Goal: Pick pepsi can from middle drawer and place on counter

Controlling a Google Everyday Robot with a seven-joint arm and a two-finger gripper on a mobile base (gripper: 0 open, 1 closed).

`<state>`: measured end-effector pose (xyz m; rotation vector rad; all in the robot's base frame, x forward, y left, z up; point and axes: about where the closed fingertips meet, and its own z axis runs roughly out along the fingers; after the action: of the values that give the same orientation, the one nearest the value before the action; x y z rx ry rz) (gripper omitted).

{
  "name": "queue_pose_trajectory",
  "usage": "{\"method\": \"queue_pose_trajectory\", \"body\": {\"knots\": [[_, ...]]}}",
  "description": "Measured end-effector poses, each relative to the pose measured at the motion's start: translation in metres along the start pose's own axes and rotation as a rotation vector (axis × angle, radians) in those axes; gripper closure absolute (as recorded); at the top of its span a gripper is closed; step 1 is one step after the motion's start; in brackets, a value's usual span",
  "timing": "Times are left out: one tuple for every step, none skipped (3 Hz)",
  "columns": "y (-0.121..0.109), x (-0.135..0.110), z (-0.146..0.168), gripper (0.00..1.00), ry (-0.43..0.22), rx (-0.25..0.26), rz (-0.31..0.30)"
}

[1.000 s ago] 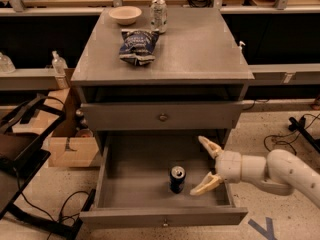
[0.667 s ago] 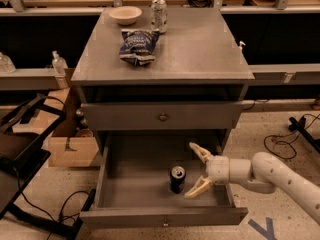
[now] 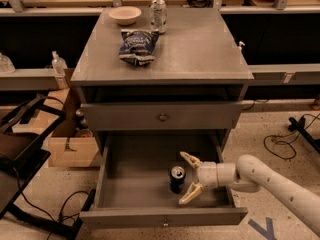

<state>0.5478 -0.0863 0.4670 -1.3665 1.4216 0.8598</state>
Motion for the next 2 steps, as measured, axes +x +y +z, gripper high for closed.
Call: {"method": "queue_pose_trajectory", "body": {"knots": [[0.001,0.022,0.014,0.0,0.054,-0.028,-0.002],[0.0,0.039,0.02,0.15,0.09,-0.038,0.005]]}}
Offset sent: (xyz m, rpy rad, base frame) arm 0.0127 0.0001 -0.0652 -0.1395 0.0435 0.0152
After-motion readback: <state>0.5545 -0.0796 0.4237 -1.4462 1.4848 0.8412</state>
